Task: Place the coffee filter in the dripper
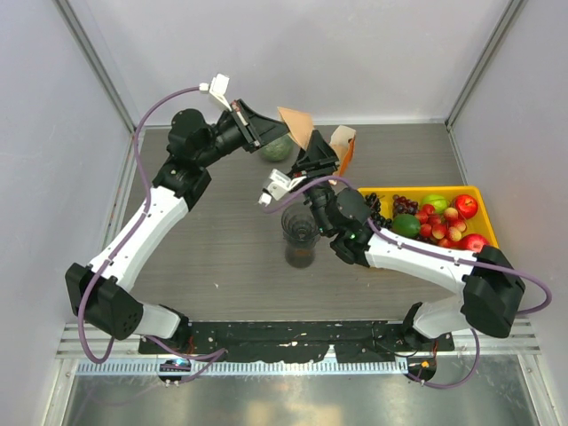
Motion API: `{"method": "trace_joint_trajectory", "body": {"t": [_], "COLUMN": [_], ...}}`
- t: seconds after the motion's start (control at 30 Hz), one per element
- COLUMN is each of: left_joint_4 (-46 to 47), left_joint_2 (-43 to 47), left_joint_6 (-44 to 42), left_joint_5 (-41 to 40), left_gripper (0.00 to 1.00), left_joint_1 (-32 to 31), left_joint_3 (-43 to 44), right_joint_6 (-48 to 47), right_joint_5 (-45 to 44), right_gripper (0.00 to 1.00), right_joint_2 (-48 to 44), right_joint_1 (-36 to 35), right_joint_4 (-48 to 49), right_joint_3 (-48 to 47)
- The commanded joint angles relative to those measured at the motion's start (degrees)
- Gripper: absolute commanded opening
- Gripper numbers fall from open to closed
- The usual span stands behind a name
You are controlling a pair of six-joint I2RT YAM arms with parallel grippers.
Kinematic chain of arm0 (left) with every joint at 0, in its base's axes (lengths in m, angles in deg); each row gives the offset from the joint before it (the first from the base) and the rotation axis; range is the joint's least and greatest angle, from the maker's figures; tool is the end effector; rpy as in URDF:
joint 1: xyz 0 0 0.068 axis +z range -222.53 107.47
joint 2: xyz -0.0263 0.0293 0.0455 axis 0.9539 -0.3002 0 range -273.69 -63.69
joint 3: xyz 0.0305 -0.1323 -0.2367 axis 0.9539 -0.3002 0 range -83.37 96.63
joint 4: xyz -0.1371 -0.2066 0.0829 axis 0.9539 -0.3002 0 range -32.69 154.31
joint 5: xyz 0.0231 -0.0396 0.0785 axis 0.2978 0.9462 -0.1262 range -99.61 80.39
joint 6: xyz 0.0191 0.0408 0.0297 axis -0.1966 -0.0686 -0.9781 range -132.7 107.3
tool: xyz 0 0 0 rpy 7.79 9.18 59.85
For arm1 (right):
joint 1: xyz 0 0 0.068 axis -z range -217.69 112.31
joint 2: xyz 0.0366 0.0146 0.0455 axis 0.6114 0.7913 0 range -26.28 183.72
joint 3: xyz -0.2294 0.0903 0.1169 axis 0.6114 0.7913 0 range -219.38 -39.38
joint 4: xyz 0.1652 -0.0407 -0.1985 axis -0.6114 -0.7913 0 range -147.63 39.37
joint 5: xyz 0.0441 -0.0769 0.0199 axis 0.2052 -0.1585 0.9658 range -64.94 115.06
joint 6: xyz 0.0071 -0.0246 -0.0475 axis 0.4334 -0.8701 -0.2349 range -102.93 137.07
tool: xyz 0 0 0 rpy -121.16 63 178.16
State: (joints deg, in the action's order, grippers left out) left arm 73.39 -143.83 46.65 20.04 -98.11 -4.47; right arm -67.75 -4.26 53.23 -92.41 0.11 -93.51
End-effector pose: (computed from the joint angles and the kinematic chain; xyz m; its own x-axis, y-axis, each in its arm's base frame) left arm 0.2855 -0.1563 0.4426 -0.6403 -0.5223 -0.5631 0.5225 0.2411 -0.8178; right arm 0.1956 0.2462 0.3672 0.4767 -0.8297 -0.2905 0.2053 0.4263 -0.8810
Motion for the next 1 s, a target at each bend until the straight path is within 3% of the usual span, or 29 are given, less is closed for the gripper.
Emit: {"method": "trace_joint_trajectory", "body": {"t": [0.0,0.1,0.2,0.33,0.43,0.53,0.63,0.83,0.97], "left_joint_4": [0.0,-2.8,-5.8,-4.4,-2.1,-0.6,-3.6,-25.4,-36.4], "left_joint_2": [1.4,0.7,0.2,0.7,1.4,1.3,1.1,1.9,3.1], "left_joint_6": [-3.7,-6.3,-10.0,-12.4,-15.0,-19.2,-25.9,-48.5,-65.4], "left_joint_5": [-0.3,0.8,3.2,9.4,16.6,25.8,33.6,36.9,36.8], "left_gripper": [0.00,0.00,0.00,0.00,0.00,0.00,0.00,0.00,0.00], "left_joint_1": [1.5,2.6,2.8,3.0,3.3,3.5,3.4,1.9,-0.2], "left_joint_3": [1.5,3.4,5.2,4.3,3.7,4.5,6.5,12.5,15.1], "right_joint_6": [8.1,14.7,28.3,47.5,60.7,71.5,67.7,48.2,45.3], "right_joint_5": [-0.5,2.5,9.9,26.5,41.2,62.0,73.9,80.2,80.1], "right_gripper": [0.55,0.82,0.96,0.96,0.96,0.96,0.96,0.95,0.95], "right_joint_2": [-5.5,-10.1,-17.5,-25.3,-24.8,-20.0,-15.6,-16.3,-14.5], "right_joint_1": [-0.4,-0.4,0.1,4.8,16.8,28.7,35.8,35.7,33.9], "right_joint_4": [-4.1,-11.4,-31.2,-52.6,-64.1,-73.4,-80.6,-92.9,-101.5], "right_joint_3": [-1.2,0.4,-1.6,-6.7,-14.4,-24.8,-29.9,-33.5,-36.9]}}
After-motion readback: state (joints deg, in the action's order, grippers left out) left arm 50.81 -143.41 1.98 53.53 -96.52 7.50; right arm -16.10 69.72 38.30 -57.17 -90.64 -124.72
